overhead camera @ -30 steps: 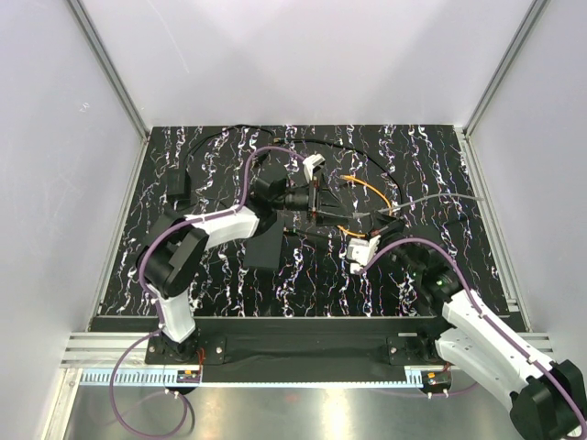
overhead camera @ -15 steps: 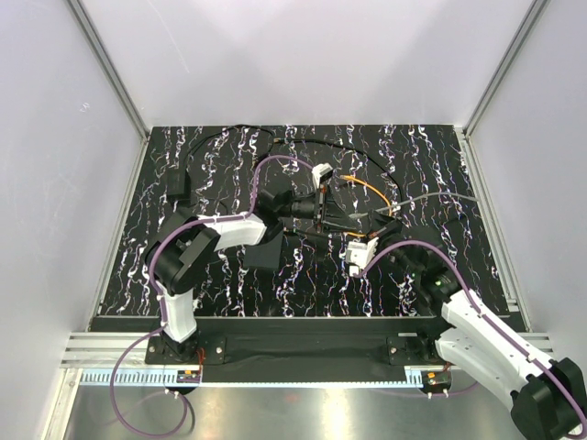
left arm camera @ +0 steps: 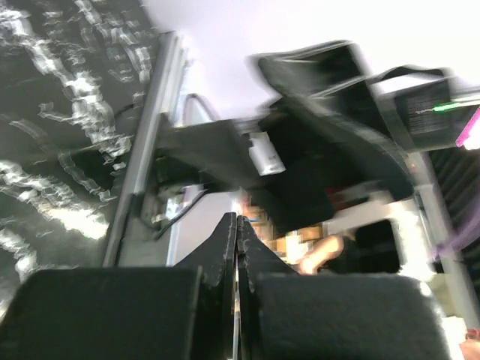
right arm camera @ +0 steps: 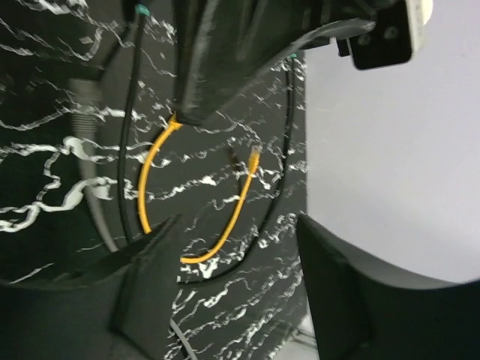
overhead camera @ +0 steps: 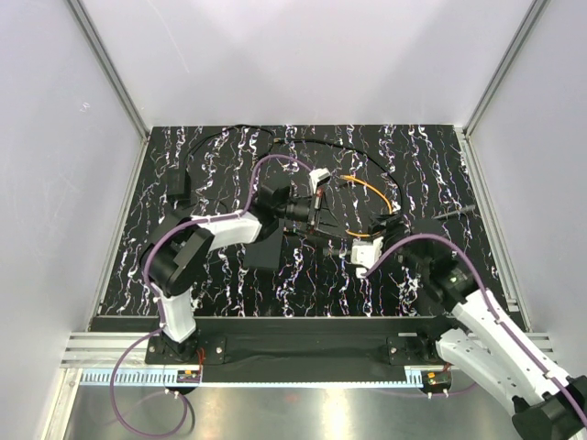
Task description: Insert the plug into the switch port
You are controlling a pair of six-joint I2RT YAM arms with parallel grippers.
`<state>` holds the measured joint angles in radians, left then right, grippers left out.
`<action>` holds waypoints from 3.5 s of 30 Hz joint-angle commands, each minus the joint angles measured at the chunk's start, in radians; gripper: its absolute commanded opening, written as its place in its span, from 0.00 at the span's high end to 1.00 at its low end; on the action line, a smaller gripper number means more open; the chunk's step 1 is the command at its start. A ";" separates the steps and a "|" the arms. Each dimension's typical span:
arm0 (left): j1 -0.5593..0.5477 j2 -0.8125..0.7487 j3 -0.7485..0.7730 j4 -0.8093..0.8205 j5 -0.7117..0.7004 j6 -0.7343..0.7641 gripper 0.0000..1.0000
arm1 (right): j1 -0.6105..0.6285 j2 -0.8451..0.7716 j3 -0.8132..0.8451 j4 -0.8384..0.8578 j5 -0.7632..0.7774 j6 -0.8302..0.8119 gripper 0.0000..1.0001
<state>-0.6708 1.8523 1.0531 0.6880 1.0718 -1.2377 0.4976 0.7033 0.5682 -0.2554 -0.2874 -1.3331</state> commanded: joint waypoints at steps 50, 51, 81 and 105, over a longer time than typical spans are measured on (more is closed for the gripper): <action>0.301 -0.337 0.044 -0.952 -0.021 1.044 0.48 | -0.591 1.170 0.678 -0.650 -0.165 -0.162 0.30; 0.303 -0.334 0.047 -0.952 -0.022 1.044 0.48 | -0.585 1.167 0.653 -0.650 -0.165 -0.172 0.31; 0.246 -0.570 0.041 -1.229 -0.275 1.766 0.42 | -0.289 1.024 0.699 -1.077 -0.438 -0.026 1.00; -0.096 -0.486 -0.328 -0.323 -0.728 2.227 0.31 | -0.246 0.980 0.730 -1.374 -0.708 -0.063 1.00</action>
<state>-0.7650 1.3453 0.7177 0.1387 0.4061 0.9485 0.2291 1.7447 1.3174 -1.3319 -0.9463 -1.3830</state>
